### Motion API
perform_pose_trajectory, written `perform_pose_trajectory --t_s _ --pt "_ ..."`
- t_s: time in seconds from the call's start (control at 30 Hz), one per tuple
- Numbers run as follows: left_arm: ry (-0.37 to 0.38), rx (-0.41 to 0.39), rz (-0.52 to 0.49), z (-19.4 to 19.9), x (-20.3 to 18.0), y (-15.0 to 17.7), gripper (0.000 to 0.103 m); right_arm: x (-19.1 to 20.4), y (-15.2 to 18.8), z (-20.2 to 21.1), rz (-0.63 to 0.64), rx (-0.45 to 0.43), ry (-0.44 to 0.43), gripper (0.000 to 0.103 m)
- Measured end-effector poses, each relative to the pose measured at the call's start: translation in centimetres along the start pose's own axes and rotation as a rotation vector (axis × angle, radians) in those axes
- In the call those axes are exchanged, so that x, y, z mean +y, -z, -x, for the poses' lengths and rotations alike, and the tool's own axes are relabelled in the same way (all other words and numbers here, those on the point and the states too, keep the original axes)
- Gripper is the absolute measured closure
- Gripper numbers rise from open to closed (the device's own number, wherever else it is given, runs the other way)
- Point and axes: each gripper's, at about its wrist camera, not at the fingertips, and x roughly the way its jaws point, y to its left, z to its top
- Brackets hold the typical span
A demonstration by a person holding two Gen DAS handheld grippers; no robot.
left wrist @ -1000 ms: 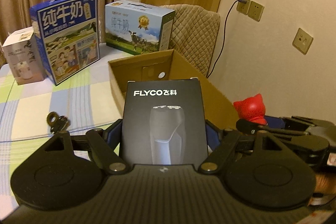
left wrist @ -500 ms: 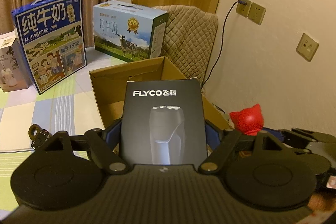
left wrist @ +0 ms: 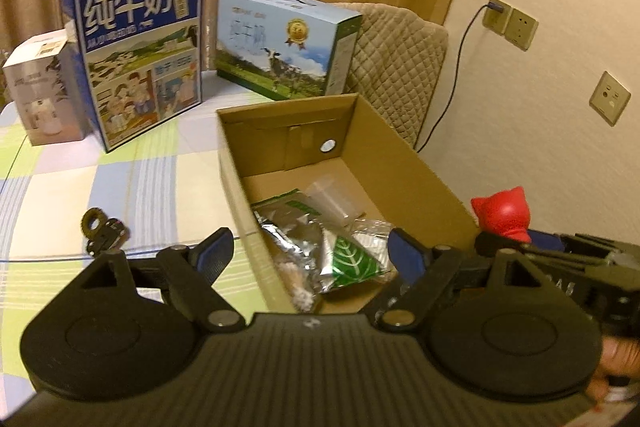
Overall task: Organize objects
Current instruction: 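Open the left tool over the cardboard box while the right tool holds the figurine above it, then open the right tool to drop the red figurine into the cardboard box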
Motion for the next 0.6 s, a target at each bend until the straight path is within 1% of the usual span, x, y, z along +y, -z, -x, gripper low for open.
perform_pose_trajectory --t_s 0.1,0.33,0.43,0.5,0.6 --pt "-0.013 -0.004 0.007 0.5 0.8 0.4 0.020 0.3 -0.3 -0.1 0.002 -0.005 -0.012 0.063" --pt "-0.030 -0.008 0.031 1.2 2.2 1.1 0.020 1.0 -1.3 -0.6 -0.010 -0.021 -0.037 0.063" --pt "-0.034 -0.005 0.039 1.3 2.7 1.3 0.020 1.0 -1.8 -1.0 -0.046 -0.020 -0.087 0.063" --pt "-0.036 -0.003 0.049 1.3 3.1 1.4 0.019 1.0 -2.0 -1.0 -0.062 -0.026 -0.098 0.058" --pt "-0.038 -0.001 0.062 1.5 3.7 1.9 0.019 1.1 -1.9 -0.5 -0.076 -0.047 -0.095 0.056"
